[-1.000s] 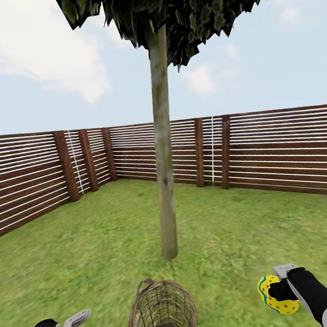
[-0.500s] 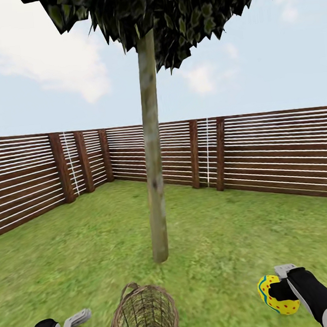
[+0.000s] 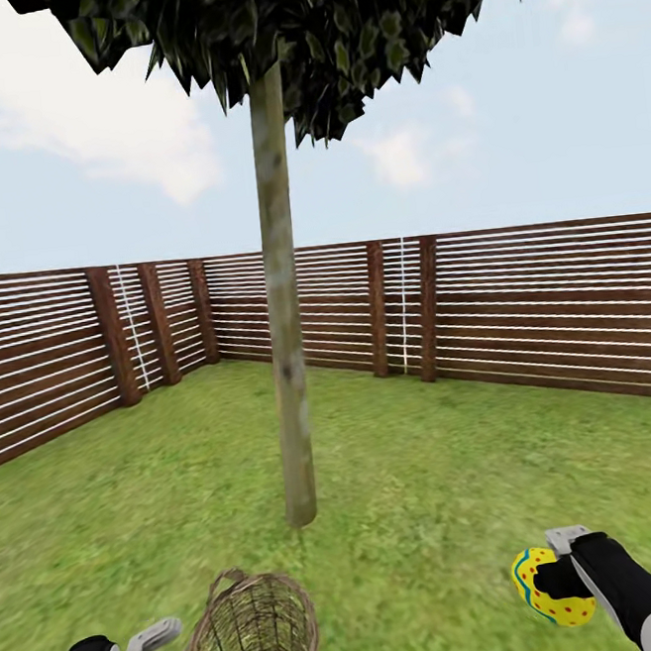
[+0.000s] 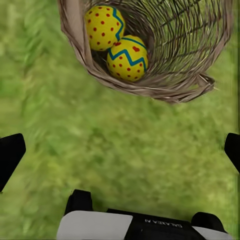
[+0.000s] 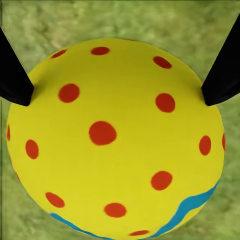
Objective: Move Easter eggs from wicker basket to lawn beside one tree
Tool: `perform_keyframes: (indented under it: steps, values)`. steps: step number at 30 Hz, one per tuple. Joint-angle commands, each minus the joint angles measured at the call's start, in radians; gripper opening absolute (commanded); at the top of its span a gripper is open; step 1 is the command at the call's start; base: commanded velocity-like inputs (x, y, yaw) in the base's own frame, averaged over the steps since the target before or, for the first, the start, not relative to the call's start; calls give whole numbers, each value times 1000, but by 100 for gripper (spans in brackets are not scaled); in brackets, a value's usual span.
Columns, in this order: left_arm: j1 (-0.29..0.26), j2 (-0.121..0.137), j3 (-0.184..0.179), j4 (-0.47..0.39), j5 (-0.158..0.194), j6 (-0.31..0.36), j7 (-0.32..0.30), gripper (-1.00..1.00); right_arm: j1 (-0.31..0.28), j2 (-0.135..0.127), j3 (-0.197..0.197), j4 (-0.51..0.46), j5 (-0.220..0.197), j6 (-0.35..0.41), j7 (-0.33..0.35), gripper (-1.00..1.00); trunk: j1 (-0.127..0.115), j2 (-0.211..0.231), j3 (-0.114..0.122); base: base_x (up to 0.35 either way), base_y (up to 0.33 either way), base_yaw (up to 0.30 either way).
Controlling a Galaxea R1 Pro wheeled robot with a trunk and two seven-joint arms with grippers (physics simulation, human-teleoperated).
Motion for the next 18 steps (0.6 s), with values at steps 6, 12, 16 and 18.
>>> perform_keyframes:
  steps: [6, 12, 16, 18]
  values:
    - [-1, -1, 5, 0, -3, 6, -5, 100, 0, 0, -5, -1, 10, 3, 8, -100, 0, -1, -1, 6, -290, 0]
    - [-1, -1, 10, 2, 1, 7, -6, 100, 0, -1, -5, -1, 11, 3, 8, -100, 0, -1, -1, 244, -179, 0]
    - [-1, 2, 11, 2, 2, 7, -6, 100, 0, 4, -2, -1, 15, 3, 8, -100, 0, -1, -1, 315, -66, 0]
    - [-1, 1, 9, 2, 1, 7, -5, 100, 0, 9, 0, 1, 16, 4, 8, -100, 0, -1, -3, 325, -6, 41]
